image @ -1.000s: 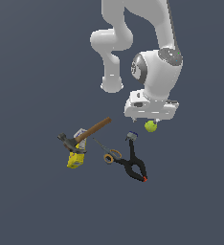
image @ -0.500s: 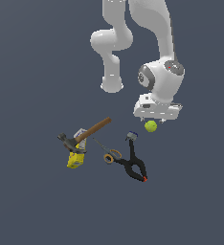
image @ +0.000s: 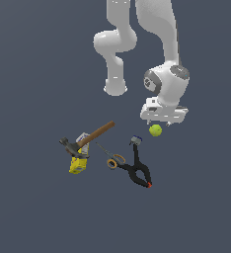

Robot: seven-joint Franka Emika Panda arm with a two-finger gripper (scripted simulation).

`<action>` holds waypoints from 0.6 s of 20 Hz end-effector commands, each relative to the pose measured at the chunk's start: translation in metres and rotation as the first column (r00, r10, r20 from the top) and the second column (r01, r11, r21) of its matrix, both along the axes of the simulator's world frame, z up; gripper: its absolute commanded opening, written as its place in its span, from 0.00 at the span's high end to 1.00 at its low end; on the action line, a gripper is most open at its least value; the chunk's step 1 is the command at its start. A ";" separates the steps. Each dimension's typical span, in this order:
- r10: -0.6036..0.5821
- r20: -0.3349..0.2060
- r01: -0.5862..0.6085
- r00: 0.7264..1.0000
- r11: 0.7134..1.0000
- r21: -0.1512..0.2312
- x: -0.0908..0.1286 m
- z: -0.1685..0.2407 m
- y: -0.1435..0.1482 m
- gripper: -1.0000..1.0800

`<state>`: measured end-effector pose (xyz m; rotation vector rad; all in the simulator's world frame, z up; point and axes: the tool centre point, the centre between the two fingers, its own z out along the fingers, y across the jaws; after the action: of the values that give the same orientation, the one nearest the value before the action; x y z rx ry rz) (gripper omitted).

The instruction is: Pick up a designated object from a clutter of objects.

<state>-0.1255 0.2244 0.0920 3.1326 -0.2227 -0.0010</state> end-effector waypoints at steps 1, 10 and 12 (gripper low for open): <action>0.000 0.000 0.000 1.000 1.000 0.000 0.000 0.000 0.000 0.04; 0.000 0.000 0.000 1.000 1.000 0.001 -0.001 -0.022 0.000 0.04; 0.000 0.000 0.000 1.000 1.000 0.001 -0.002 -0.031 0.000 0.04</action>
<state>-0.1266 0.2247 0.0677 3.1333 -0.2237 -0.0008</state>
